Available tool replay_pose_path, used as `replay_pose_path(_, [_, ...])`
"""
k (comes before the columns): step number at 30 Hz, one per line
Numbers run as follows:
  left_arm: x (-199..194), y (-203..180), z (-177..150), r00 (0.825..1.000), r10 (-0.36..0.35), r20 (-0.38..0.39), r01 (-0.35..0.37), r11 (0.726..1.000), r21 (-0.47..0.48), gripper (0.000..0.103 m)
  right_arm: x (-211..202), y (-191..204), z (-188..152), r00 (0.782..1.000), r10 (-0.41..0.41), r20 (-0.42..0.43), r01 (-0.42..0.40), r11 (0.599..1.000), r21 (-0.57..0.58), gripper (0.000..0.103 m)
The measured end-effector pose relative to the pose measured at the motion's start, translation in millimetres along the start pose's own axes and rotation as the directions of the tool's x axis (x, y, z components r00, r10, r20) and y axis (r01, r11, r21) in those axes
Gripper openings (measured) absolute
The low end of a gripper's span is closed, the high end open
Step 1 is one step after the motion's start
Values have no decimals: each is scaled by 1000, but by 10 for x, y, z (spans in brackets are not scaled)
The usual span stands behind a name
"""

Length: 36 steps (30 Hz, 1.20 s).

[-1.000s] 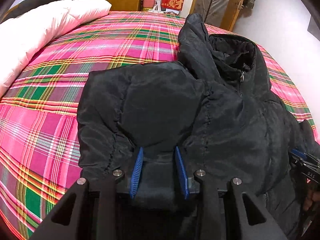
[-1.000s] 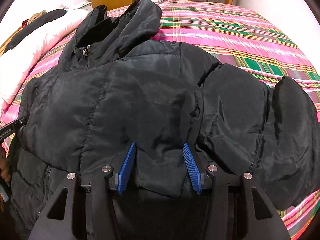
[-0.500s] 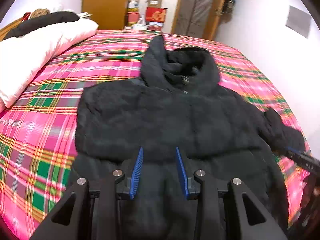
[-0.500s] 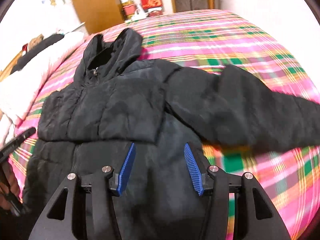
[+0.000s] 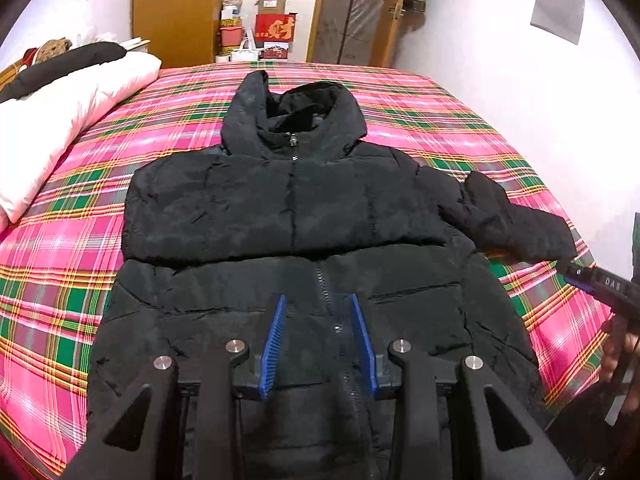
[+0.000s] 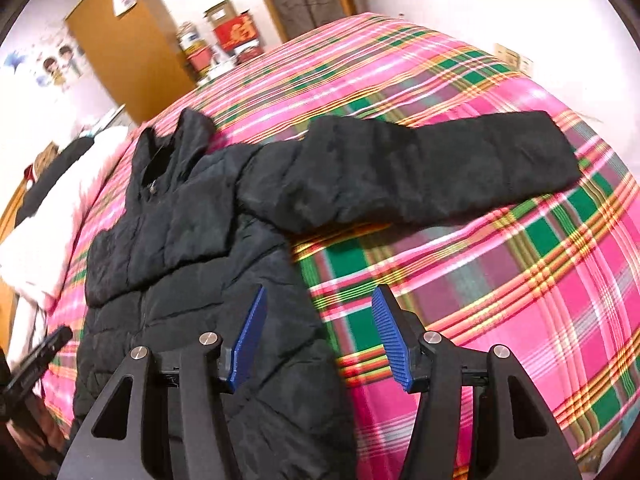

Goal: Fold large clothes
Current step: 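Grasp the other sleeve cuff with the right gripper and lift it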

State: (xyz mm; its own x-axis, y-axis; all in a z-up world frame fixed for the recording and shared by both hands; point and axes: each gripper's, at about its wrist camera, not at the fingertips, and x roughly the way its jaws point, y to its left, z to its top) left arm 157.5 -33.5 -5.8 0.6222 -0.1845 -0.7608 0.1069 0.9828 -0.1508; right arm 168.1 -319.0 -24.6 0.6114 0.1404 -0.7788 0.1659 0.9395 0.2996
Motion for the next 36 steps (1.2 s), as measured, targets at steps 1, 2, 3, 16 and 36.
replay_pose_path(1, [10, -20, 14, 1000, 0, 0, 0, 1000, 5, 35, 0, -62, 26, 1000, 0, 1, 0, 1000, 16, 55])
replay_pose_path(2, [28, -36, 30, 1000, 0, 0, 0, 1000, 9, 35, 13, -125, 59, 1000, -3, 1, 3, 999, 32, 55])
replay_pose_path(3, [52, -49, 52, 1000, 2, -2, -2, 1000, 16, 35, 22, -188, 91, 1000, -6, 2, 6, 999, 43, 56])
replay_pose_path(16, [542, 25, 310, 999, 41, -17, -39, 996, 75, 35, 635, -1493, 548, 996, -75, -52, 90, 908, 410, 60])
replay_pose_path(36, [1103, 593, 421, 996, 81, -35, -82, 997, -12, 35, 710, -1951, 796, 988, -145, 56, 97, 853, 513, 8])
